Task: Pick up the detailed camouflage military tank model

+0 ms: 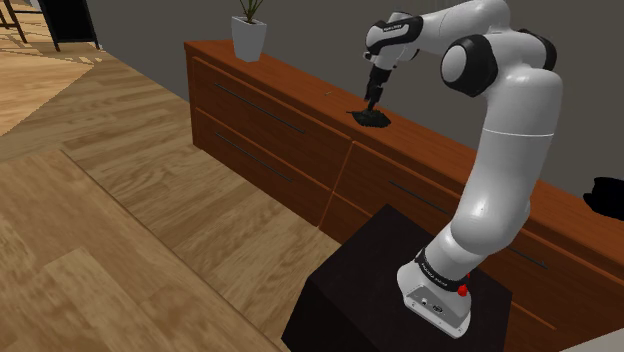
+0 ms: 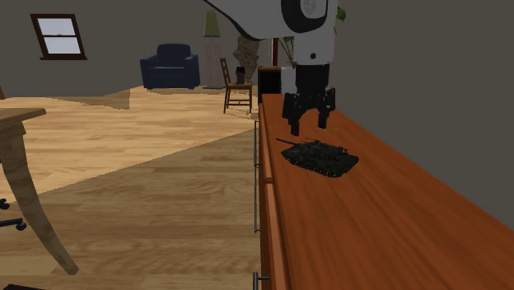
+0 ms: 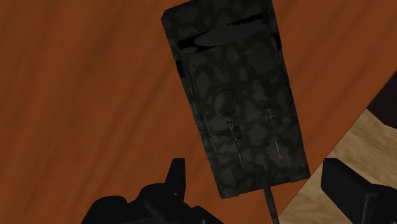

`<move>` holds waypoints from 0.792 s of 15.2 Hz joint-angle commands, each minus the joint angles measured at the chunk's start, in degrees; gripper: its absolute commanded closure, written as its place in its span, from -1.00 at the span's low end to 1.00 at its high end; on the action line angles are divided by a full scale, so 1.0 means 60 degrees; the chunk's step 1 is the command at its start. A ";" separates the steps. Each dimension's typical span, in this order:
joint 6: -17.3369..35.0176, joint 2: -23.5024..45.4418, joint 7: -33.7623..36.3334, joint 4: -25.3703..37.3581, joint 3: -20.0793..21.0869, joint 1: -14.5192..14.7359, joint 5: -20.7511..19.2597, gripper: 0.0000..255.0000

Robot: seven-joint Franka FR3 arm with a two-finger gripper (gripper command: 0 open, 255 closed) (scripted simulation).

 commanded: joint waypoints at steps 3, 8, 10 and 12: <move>0.0517 0.0140 -0.0057 -0.0391 0.0051 0.0006 0.0093 -1.00; 0.0524 0.0143 -0.0048 -0.0395 0.0055 0.0014 0.0093 1.00; 0.0532 0.0142 -0.0050 -0.0405 0.0055 0.0014 0.0094 1.00; 0.0526 0.0137 -0.0056 -0.0403 0.0052 0.0010 0.0093 1.00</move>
